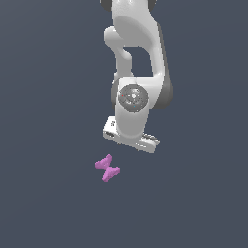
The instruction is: Pick up the object and move it to a goal position.
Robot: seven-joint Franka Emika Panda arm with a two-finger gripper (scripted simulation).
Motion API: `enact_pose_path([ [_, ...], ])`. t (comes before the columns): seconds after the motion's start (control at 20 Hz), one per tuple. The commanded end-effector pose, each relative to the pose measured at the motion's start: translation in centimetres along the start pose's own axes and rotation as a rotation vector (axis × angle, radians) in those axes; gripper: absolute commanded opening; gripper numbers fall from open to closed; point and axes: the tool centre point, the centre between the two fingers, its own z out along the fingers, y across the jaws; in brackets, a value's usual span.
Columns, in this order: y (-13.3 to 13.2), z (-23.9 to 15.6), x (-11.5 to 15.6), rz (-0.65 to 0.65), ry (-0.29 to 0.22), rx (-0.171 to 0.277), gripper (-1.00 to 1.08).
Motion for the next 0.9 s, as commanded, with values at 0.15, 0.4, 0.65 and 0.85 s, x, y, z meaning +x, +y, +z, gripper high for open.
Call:
enact_pose_path([
  [0.15,0.5,1.2,2.2,0.164,-0.04,-0.013,0.68],
  [0.4,1.3,2.4,4.0,0.307,-0.076,-0.024,0.68],
  [0.65,2.3,3.6,5.6,0.449,-0.111,-0.034,0.68],
  [0.85,3.2,4.6,6.8,0.56,-0.139,-0.041,0.68],
])
